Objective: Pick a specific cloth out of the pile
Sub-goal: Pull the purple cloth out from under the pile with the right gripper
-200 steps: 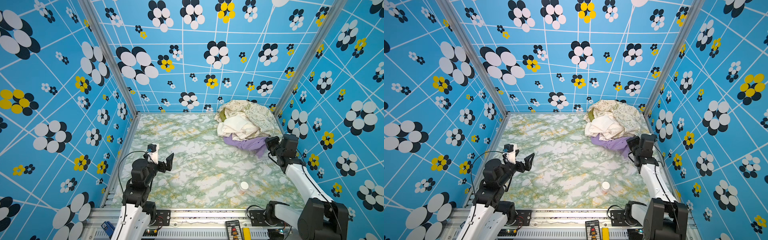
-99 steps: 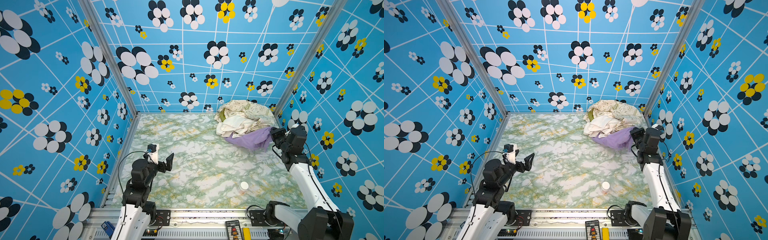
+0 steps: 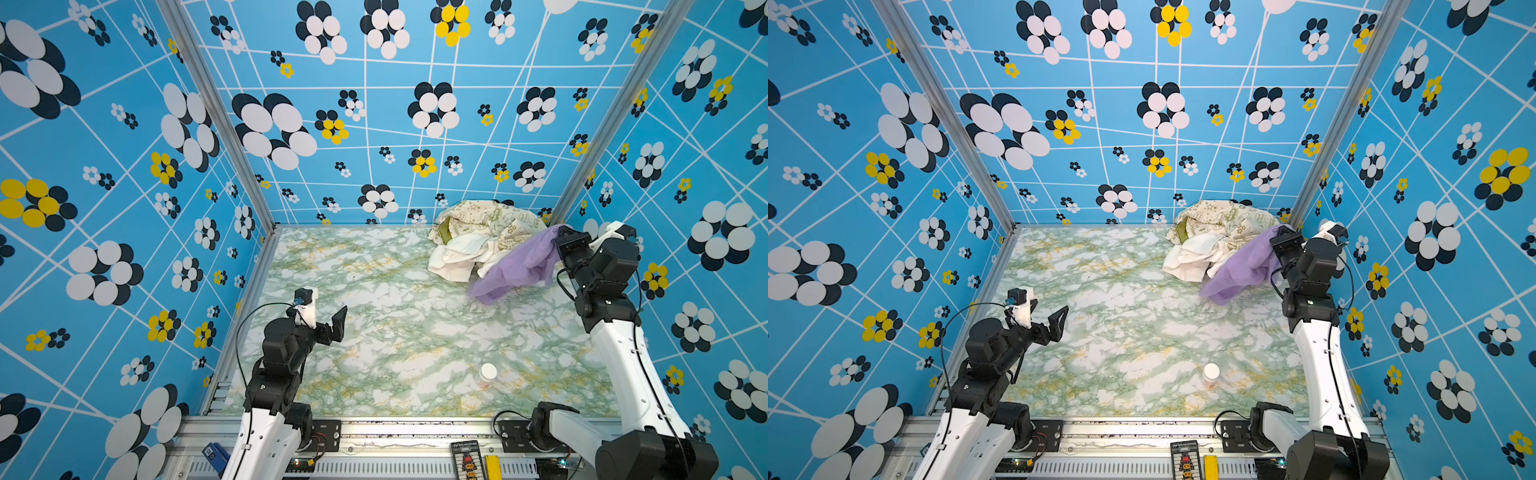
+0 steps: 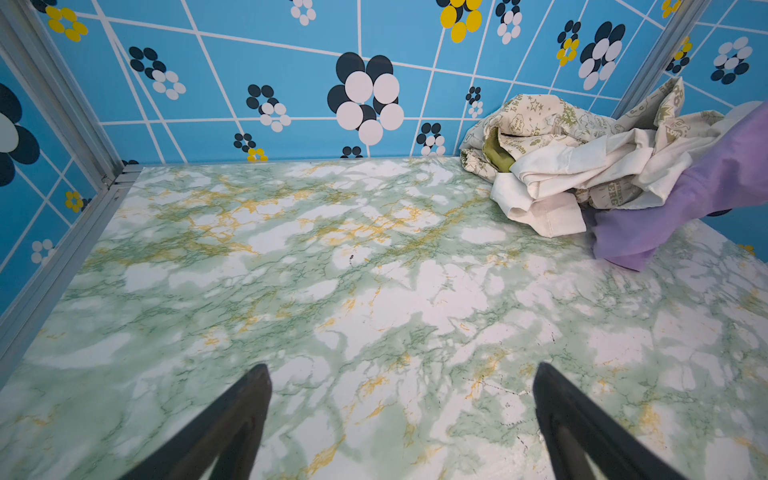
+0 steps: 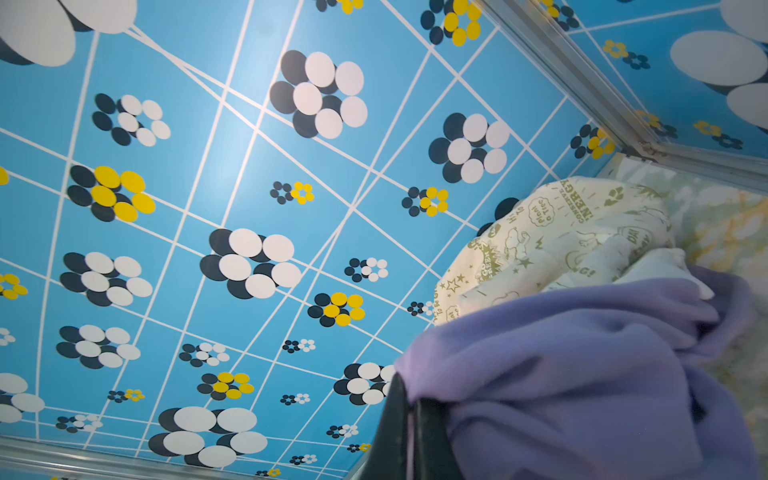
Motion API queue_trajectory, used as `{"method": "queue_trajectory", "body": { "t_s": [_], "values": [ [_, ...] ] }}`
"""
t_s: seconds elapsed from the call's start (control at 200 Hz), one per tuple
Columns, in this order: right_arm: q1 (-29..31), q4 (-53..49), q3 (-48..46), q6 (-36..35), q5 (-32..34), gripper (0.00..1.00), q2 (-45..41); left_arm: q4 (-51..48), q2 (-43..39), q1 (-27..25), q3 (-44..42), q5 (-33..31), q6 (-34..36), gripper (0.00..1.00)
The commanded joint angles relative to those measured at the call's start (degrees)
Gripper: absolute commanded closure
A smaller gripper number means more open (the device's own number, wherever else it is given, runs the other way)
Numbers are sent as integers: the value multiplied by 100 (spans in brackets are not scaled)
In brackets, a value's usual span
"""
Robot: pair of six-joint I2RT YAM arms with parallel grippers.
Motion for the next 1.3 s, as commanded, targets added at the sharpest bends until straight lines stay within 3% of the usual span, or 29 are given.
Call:
{"method": "queue_trajectory", "body": {
  "t_s": [0.0, 0.65, 1.114, 1.294],
  "values": [
    [-35, 498, 445, -220, -11, 100, 45, -35, -87, -38, -77, -69, 53, 1],
    [146, 367, 1218, -861, -516, 100, 328, -44, -125, -46, -80, -127, 57, 1],
    [1158, -294, 2451, -1839, -868, 100, 889, -53, -165, -46, -78, -209, 42, 1],
    [1817, -655, 2904, -2282, -1064, 100, 1200, -55, -186, -46, -79, -212, 45, 1]
  ]
}}
